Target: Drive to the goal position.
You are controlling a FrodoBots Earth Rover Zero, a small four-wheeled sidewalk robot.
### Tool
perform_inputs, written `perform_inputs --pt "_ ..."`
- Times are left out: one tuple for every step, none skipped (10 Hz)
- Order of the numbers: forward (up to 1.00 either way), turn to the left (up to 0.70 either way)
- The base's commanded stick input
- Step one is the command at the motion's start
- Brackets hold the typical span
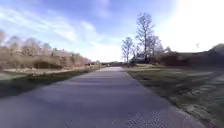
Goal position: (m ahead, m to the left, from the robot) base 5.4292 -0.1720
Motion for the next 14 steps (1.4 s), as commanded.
perform_inputs --pt "1.00 0.02" --pt "1.00 0.02" --pt "1.00 0.02" --pt "1.00 0.02" --pt "1.00 0.02" --pt "1.00 0.02" --pt "1.00 0.02" --pt "1.00 0.02" --pt "1.00 0.02" --pt "1.00 0.02" --pt "1.00 0.02" --pt "1.00 0.02" --pt "1.00 0.02" --pt "1.00 0.02"
